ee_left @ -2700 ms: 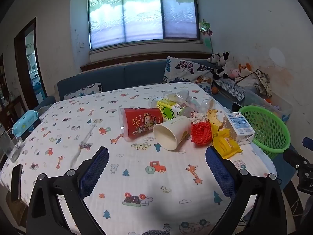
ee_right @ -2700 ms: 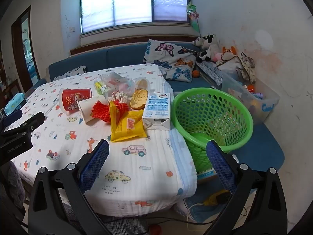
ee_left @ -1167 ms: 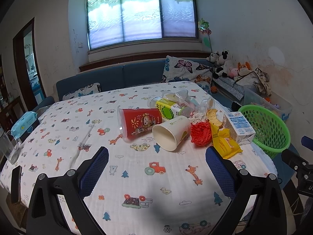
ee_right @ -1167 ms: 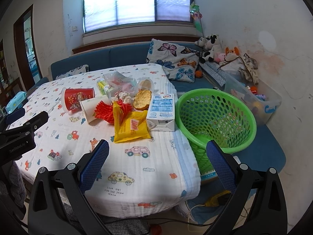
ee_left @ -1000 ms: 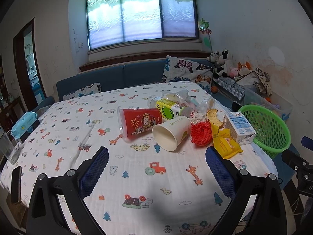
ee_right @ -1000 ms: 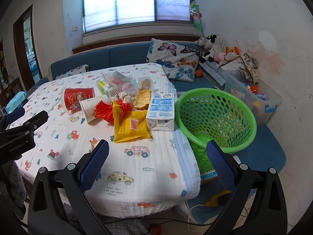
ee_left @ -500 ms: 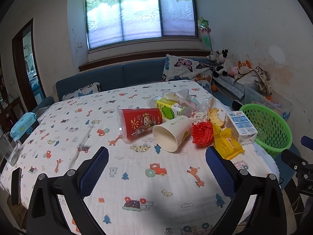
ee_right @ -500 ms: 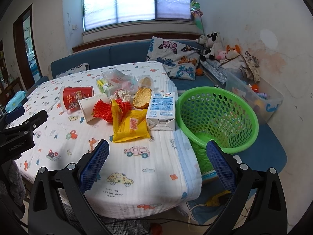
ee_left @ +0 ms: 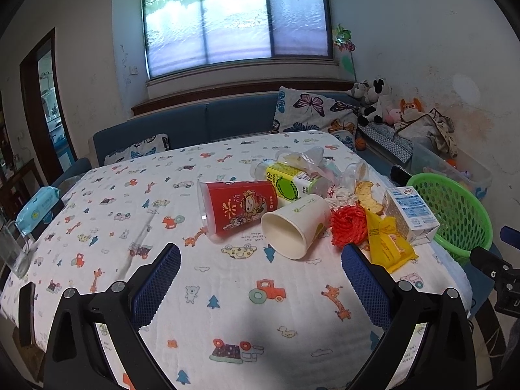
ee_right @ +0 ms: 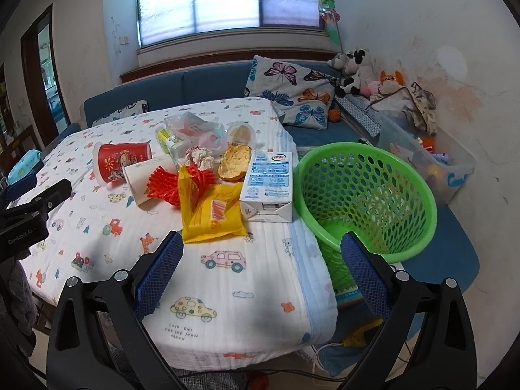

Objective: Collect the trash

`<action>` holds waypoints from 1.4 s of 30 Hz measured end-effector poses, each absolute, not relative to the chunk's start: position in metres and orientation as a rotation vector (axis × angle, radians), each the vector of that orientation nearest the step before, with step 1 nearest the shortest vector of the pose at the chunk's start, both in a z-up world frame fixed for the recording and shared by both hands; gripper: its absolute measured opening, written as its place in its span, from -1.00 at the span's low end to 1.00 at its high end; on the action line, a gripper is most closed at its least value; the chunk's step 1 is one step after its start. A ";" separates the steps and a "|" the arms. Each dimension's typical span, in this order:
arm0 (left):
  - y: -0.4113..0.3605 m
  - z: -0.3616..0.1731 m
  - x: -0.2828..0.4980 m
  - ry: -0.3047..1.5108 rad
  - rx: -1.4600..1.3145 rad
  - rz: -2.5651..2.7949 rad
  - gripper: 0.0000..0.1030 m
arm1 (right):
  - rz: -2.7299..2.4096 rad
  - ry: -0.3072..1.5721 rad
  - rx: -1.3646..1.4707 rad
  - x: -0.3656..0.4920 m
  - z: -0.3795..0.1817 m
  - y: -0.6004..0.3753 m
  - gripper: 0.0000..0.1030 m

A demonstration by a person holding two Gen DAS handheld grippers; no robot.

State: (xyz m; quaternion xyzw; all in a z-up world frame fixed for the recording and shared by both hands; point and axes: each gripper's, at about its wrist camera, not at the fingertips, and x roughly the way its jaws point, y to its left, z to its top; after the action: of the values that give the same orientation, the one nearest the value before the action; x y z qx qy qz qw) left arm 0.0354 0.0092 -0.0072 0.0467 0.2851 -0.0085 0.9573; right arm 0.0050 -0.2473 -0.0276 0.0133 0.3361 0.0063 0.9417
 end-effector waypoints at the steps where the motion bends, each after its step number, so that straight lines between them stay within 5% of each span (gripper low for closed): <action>1: 0.010 -0.008 0.037 0.581 0.094 -0.016 0.87 | 0.013 0.690 0.027 0.009 -0.028 -0.248 0.85; 35: 0.002 -0.015 0.121 0.680 0.187 -0.089 0.87 | 0.064 0.871 -0.015 0.141 -0.052 -0.258 0.53; 42: 0.002 -0.024 0.138 0.711 0.228 -0.134 0.68 | 0.043 0.930 -0.034 0.169 -0.068 -0.259 0.53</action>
State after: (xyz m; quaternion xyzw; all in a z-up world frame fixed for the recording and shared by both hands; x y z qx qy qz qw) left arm 0.1380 0.0018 -0.0237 0.1114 0.3471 -0.0654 0.9289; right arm 0.1688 -0.2594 -0.0679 -0.0165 0.4484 0.0209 0.8934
